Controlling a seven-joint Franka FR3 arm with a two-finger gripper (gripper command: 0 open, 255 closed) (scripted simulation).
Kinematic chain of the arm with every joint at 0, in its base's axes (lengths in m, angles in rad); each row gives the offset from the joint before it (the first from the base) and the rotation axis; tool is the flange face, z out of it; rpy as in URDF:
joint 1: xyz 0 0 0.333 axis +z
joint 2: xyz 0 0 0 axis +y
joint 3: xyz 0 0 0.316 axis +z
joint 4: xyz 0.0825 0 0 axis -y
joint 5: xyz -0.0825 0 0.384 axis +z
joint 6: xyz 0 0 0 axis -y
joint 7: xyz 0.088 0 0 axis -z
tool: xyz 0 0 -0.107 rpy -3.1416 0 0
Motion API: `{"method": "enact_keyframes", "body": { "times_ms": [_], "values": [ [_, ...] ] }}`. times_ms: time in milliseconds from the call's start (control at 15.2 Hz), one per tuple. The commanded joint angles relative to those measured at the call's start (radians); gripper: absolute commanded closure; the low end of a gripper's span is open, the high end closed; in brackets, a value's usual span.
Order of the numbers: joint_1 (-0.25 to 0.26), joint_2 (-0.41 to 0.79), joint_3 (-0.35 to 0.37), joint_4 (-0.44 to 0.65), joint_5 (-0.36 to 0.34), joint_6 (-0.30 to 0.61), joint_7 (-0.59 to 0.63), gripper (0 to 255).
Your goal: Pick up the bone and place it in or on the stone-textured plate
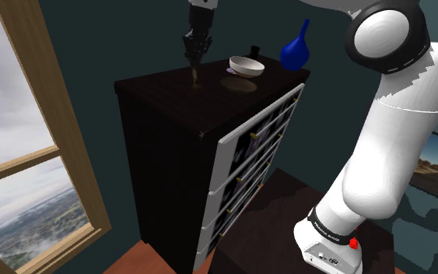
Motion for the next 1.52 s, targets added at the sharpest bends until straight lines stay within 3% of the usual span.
{"method": "enact_keyframes", "body": {
  "times_ms": [0, 528, 990, 1452],
  "values": [
    [-0.023, -0.015, -0.014, -0.016, 0.003, -0.003, -0.037, 255],
    [-0.132, -0.032, -0.088, -0.027, 0.012, -0.022, -0.217, 255],
    [-0.231, 0.011, -0.151, 0.041, 0.023, -0.059, -0.375, 255],
    [-0.232, -0.01, -0.153, -0.069, 0.021, 0.03, -0.386, 255]
  ]
}}
